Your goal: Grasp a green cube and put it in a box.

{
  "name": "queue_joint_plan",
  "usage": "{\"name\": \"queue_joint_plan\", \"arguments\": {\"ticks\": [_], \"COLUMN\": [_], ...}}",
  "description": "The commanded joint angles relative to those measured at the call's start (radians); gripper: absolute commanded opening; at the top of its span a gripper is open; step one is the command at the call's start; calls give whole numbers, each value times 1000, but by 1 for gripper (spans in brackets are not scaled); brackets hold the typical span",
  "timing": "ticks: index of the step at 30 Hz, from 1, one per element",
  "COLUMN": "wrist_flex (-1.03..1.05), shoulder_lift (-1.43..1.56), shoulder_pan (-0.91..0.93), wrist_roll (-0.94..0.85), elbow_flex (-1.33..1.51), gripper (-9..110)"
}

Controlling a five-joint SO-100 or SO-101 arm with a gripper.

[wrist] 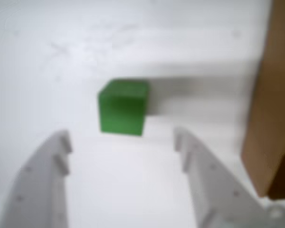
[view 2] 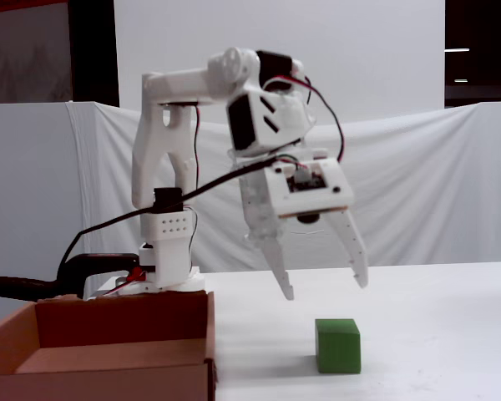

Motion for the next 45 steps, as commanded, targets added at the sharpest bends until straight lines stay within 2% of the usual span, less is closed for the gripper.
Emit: {"name": "queue_joint_plan", "arguments": {"ticks": [1, 22, 45], "wrist_flex": [-3, -34, -48], "shoulder_lift": [-15, -186, -244], "shoulder_pan": [-17, -55, -66], "wrist_roll": [21, 44, 51], "elbow_flex": [-64, -127, -164], "gripper": [30, 27, 16]}}
